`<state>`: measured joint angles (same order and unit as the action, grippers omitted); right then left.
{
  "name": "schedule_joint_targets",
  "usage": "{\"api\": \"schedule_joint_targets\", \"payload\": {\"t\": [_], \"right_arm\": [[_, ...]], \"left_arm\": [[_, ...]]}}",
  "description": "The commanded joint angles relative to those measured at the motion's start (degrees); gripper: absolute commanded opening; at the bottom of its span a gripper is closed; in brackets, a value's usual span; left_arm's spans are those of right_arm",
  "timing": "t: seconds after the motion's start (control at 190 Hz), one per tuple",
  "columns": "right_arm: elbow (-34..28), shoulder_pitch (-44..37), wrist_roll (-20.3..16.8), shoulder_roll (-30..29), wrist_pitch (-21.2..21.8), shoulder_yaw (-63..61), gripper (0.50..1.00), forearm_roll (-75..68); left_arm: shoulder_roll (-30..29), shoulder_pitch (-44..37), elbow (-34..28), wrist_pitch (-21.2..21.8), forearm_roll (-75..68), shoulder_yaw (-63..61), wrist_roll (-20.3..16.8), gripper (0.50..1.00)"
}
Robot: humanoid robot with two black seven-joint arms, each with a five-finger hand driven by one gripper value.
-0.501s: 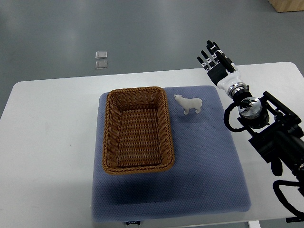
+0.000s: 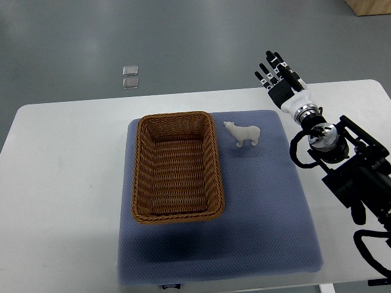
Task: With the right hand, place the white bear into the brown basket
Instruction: 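Raise the right hand and swing it over toward the white bear, then lower the right hand onto the white bear and close its fingers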
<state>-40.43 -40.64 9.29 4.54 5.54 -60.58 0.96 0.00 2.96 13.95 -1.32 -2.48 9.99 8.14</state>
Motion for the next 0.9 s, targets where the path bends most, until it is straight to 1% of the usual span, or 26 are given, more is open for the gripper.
{"api": "schedule_joint_targets", "payload": {"t": [0.0,0.1,0.211,0.358,0.395,0.443,0.448,0.459,0.495,0.511,0.564,0.569,0.643,0.685,0.785,0.838,0.896], "right_arm": [[0.00,-0.49,-0.06,1.26,0.00,1.69,0.924,1.93],[-0.09,-1.81,-0.15,3.11,0.70,3.45,0.924,5.63],[-0.09,-4.97,-0.33,6.53,1.76,8.90,0.924,13.97],[-0.09,-12.97,-3.84,12.69,5.45,22.96,0.924,32.16],[-0.18,-15.07,-4.54,13.65,6.68,25.51,0.924,34.80],[-0.18,-15.08,-4.55,13.66,6.68,25.51,0.924,34.81],[-0.18,-18.21,-6.03,14.70,9.73,29.78,0.924,38.29],[-0.18,-19.03,-6.48,14.88,10.45,30.78,0.924,38.93],[-0.18,-21.06,-7.97,15.24,12.31,33.42,0.924,39.99],[-0.18,-22.46,-9.20,15.50,13.44,35.17,0.924,40.61],[-0.18,-22.46,-9.21,15.50,13.45,35.18,0.924,40.61],[-0.18,-26.29,-12.25,16.28,15.54,40.14,0.924,41.91],[-0.44,-31.69,-15.18,16.82,17.66,48.88,0.924,44.21],[-0.88,-34.85,-15.88,16.82,18.89,54.33,0.924,45.61],[-1.58,-41.09,-16.76,15.94,20.30,64.88,0.924,47.38],[-2.02,-43.55,-17.11,15.33,20.57,68.05,0.924,46.76],[-2.46,-44.00,-17.20,14.27,20.92,68.23,0.926,46.76]], "left_arm": [[0.00,0.03,0.11,0.00,0.02,-0.06,0.03,1.000],[0.00,0.03,0.20,0.00,-0.07,0.03,0.03,1.000],[0.00,0.03,0.20,0.00,-0.07,-0.06,0.03,1.000],[0.00,0.03,0.38,-0.09,-0.16,0.03,-0.06,1.000],[0.00,0.03,0.38,-0.09,-0.16,0.03,-0.06,1.000],[0.00,0.03,0.38,-0.09,-0.16,0.03,-0.06,1.000],[0.00,0.03,0.38,-0.09,-0.16,0.03,0.03,1.000],[0.00,0.03,0.38,-0.09,-0.16,0.03,-0.06,1.000],[0.00,0.03,0.38,-0.09,-0.16,0.03,-0.06,1.000],[0.00,0.03,0.38,-0.09,-0.16,0.03,0.03,1.000],[0.00,0.03,0.38,-0.09,-0.16,0.03,0.03,1.000],[0.00,0.03,0.38,-0.09,-0.16,0.03,0.03,1.000],[0.00,0.03,0.38,-0.09,-0.16,0.03,0.03,1.000],[0.00,0.03,0.38,-0.09,-0.16,0.03,-0.06,1.000],[0.00,0.03,0.38,-0.09,-0.16,0.03,-0.06,1.000],[0.00,0.03,0.47,-0.09,-0.16,0.03,-0.06,1.000],[0.00,0.03,0.38,-0.17,-0.16,0.03,-0.06,1.000]]}}
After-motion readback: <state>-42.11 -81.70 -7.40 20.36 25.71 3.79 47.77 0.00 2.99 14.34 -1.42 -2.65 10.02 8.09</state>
